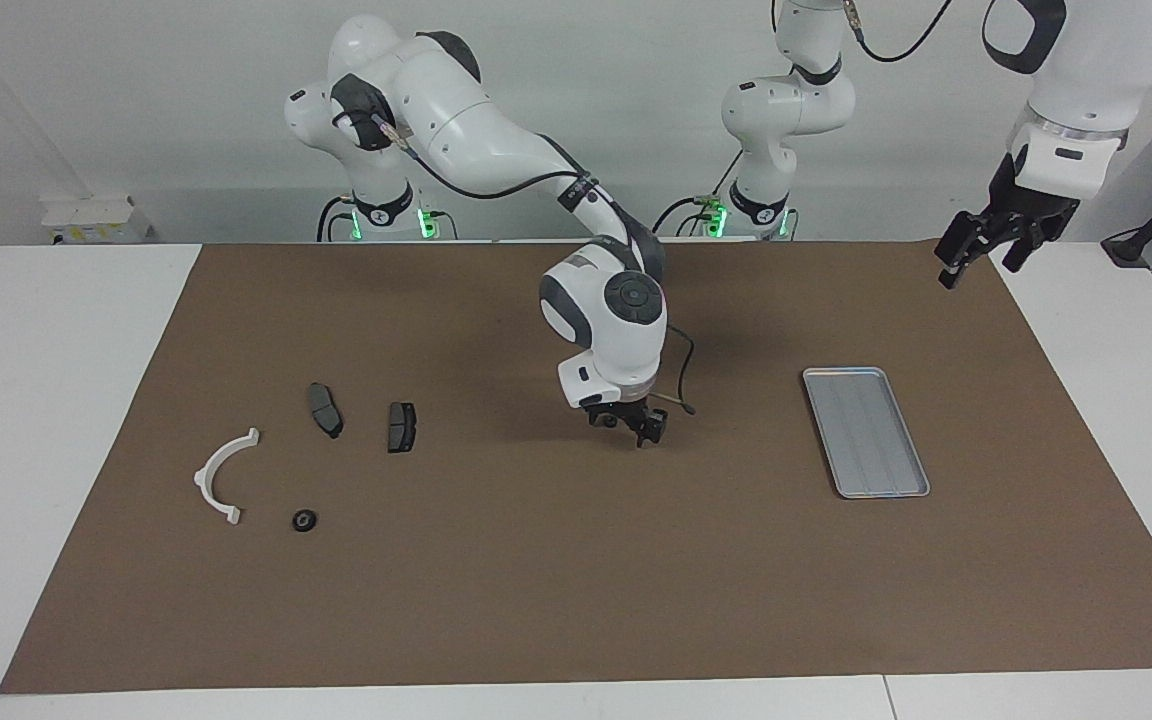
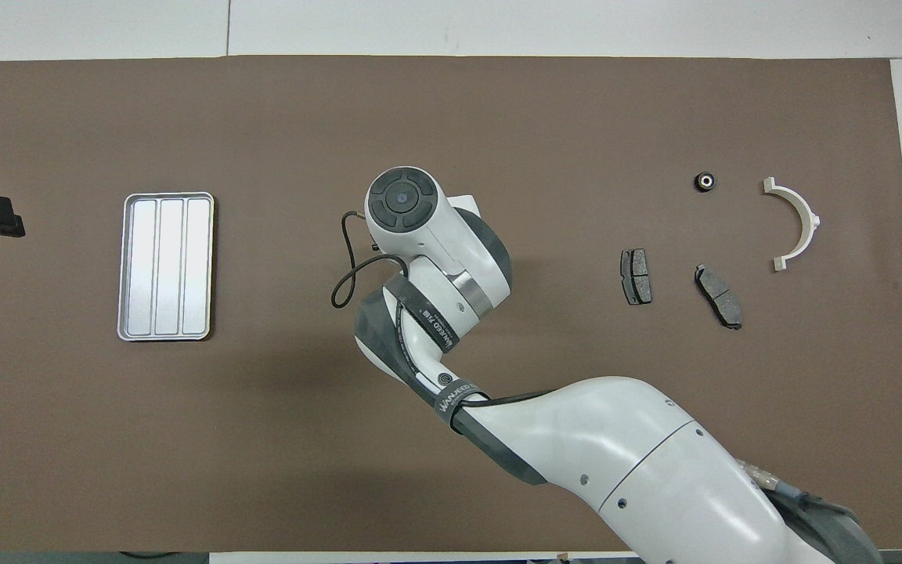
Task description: Place bearing gear from tray to pile
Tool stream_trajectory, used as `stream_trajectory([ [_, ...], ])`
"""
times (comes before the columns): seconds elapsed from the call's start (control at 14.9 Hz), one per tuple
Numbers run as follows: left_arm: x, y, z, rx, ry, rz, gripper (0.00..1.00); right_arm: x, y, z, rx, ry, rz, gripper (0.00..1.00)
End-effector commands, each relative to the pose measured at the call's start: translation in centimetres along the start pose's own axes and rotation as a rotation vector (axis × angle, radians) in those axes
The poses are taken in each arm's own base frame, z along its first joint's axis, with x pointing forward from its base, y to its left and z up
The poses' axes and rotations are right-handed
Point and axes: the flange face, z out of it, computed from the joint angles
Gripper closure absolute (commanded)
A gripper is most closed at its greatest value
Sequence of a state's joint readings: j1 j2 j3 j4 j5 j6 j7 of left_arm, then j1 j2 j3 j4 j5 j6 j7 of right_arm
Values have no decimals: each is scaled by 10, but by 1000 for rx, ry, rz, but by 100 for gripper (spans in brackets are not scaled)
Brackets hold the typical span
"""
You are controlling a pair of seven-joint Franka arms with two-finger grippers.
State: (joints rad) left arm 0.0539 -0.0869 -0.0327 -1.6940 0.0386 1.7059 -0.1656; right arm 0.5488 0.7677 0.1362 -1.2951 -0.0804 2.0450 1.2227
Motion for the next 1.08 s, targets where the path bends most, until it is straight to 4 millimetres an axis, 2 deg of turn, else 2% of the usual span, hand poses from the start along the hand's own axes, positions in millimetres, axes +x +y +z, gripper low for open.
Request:
stream_trajectory([
  [0.0, -5, 2, -7, -4, -57, 5, 0, -5, 3, 2, 1, -11, 1, 8],
  [0.13, -9, 1, -22, -1, -77, 9, 0, -7, 6, 7, -4, -11, -3, 13],
  [0.4, -6, -2, -28, -5, -70, 1, 0, -13, 13, 12, -23, -17, -10, 22],
  [0.54, -2, -9, -43, -6, -67, -13, 0, -15, 13, 13, -27, -19, -13, 29],
  [0.74, 4, -15, -50, -3, -55, -23, 0, -14, 14, 13, -29, -19, -13, 49],
  [0.87, 5, -26, -52, -1, -47, -29, 0, -14, 13, 12, -26, -18, -16, 75],
  [1.01, 3, -33, -57, -3, -34, -38, 0, -14, 13, 12, -26, -18, -30, 90],
])
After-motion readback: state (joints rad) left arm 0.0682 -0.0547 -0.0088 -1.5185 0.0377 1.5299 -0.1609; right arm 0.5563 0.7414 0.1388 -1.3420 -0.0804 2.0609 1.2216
